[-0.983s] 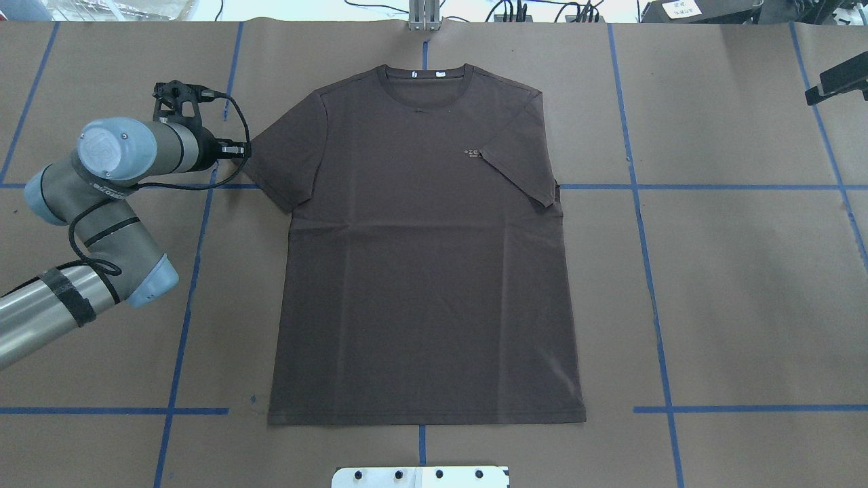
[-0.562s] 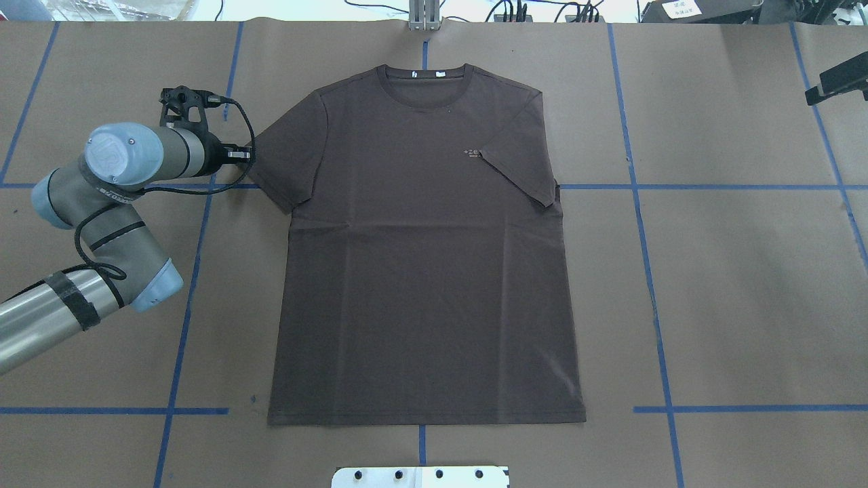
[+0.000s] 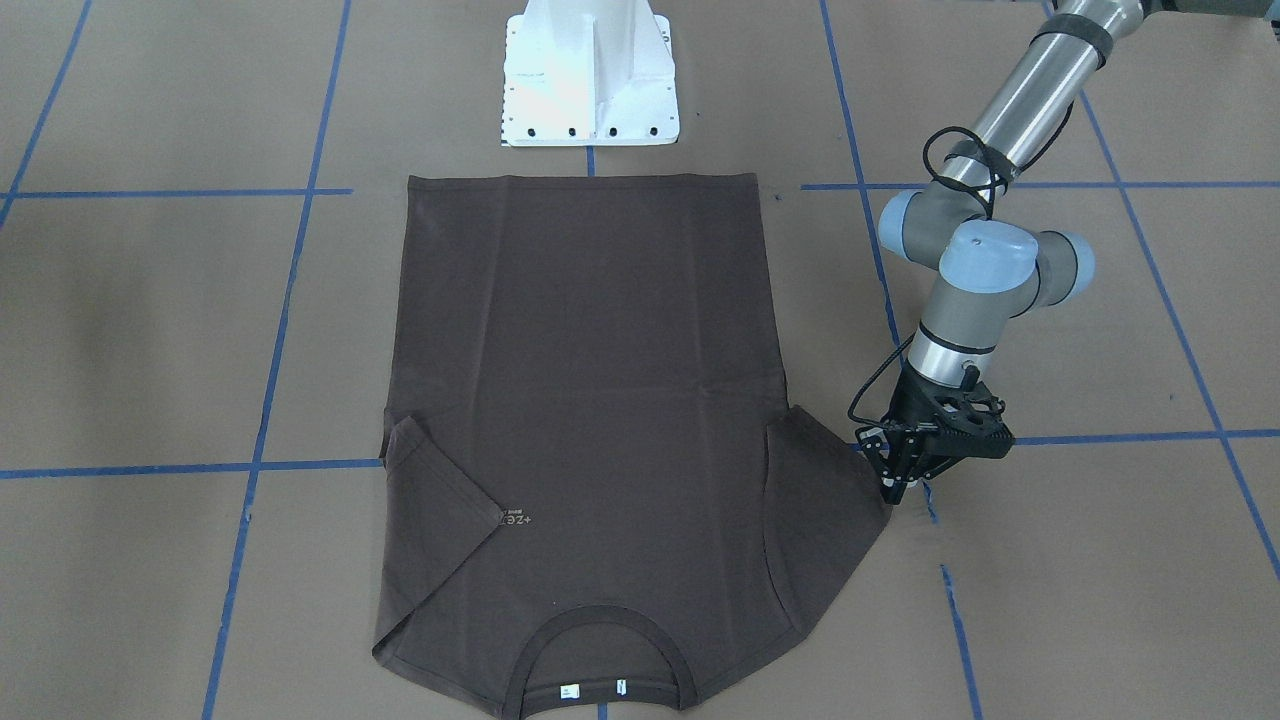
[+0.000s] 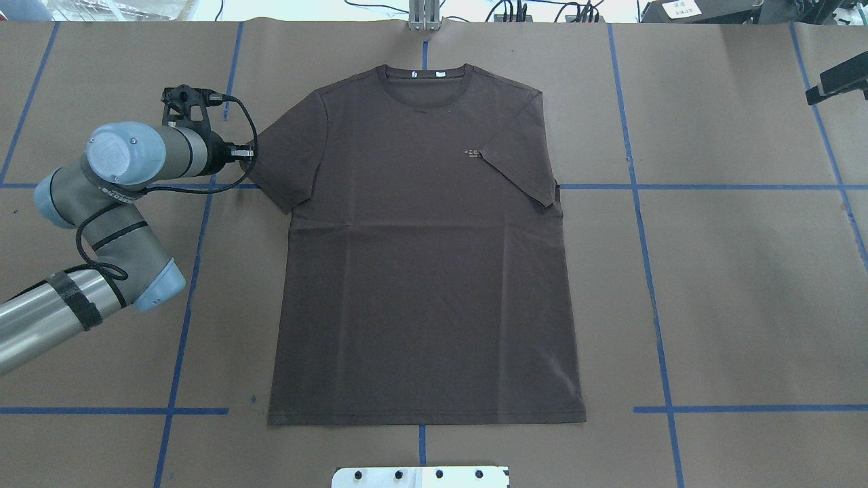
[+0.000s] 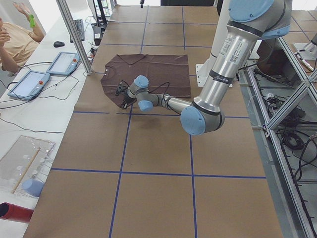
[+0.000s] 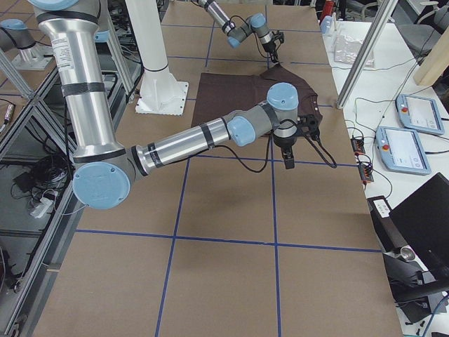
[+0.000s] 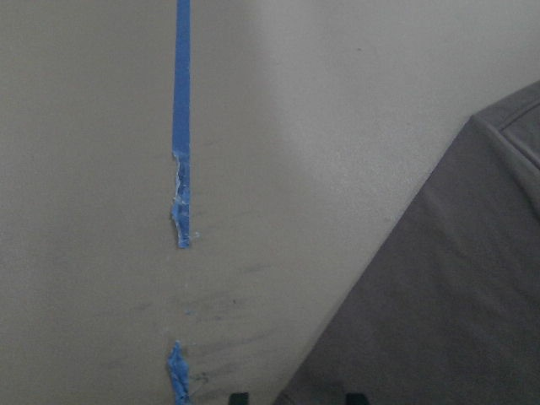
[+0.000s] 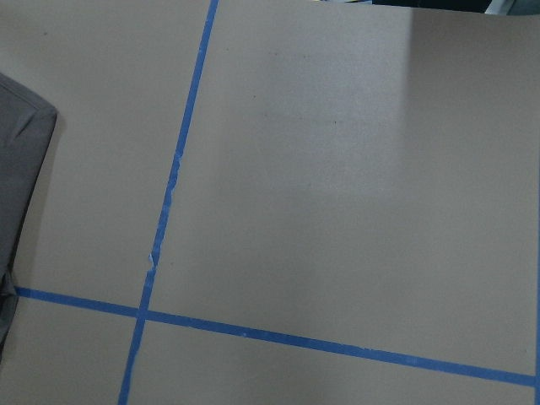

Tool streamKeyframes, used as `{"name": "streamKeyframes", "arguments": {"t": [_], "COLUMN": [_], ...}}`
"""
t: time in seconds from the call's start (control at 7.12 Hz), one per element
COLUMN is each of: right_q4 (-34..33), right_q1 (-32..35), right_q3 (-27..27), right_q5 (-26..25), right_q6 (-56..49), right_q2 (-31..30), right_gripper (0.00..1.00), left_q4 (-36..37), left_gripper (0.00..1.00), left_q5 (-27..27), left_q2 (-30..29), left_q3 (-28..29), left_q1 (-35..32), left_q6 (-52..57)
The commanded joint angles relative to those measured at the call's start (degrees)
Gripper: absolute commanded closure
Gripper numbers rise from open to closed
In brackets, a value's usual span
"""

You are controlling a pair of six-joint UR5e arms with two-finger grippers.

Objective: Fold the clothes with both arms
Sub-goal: 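Grasp the sleeve nearest the left gripper and fold it inward onto the shirt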

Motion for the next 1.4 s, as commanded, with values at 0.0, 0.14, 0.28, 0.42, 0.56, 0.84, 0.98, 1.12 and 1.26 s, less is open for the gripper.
{"name": "streamKeyframes", "arguments": {"t": [0.0,0.14,0.28,0.42,0.56,0.84,0.98,1.12,1.26], "right_q4": [0.0,0.0,0.0,0.0,0.0,0.0,0.0,0.0,0.0], "right_q1": [0.0,0.0,0.0,-0.09,-0.09,-0.09,-0.09,-0.09,-0.09], "right_q3": [0.19,0.19,0.19,0.19,0.28,0.19,0.28,0.28,0.28], "right_q5": [0.0,0.0,0.0,-0.09,0.0,0.0,0.0,0.0,0.0], "right_q6": [0.17,0.26,0.35,0.44,0.61,0.61,0.62,0.62,0.62], "right_q2": [-0.06,-0.06,-0.06,0.03,0.12,0.12,0.21,0.21,0.29], "right_gripper": [0.0,0.0,0.0,0.0,0.0,0.0,0.0,0.0,0.0], "left_q4": [4.85,11.68,18.36,24.0,26.14,25.81,25.98,26.07,26.07], "left_gripper": [1.0,1.0,1.0,1.0,1.0,1.0,1.0,1.0,1.0], "left_q5": [-0.07,-0.16,0.02,0.8,2.2,2.39,2.39,2.48,2.48], "left_q2": [-1.62,-3.9,-8.1,-11.97,-14.36,-17.01,-17.54,-17.81,-18.24], "left_q3": [-3.55,-6.36,-6.39,-6.21,-4.82,-0.07,0.12,0.9,1.08], "left_q1": [0.01,0.61,3.32,5.96,7.03,7.48,7.48,7.39,7.13], "left_q6": [-0.26,-1.48,-5.84,-8.49,-10.26,-12.3,-12.39,-12.39,-12.39]}}
